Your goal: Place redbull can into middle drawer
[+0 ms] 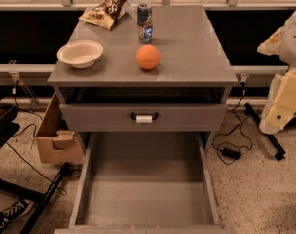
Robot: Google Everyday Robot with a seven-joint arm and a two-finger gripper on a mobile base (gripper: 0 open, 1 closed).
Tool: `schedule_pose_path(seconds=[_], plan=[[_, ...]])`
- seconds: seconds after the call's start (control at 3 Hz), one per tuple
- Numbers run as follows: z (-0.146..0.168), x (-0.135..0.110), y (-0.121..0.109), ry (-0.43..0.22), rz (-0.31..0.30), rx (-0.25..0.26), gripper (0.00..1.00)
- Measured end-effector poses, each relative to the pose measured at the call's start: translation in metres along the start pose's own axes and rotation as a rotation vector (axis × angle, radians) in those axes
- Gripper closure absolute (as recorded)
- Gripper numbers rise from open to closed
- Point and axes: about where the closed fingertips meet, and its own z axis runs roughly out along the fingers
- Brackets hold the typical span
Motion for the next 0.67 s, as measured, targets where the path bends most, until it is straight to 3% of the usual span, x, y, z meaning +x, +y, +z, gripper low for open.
schedule_pose_path(seconds=[0.33,0.67], plan=[[0.0,0.0,0.0,0.0,0.0,0.0,0.0],[0.01,-0.012,-0.016,-0.09,0.007,0.018,0.0]])
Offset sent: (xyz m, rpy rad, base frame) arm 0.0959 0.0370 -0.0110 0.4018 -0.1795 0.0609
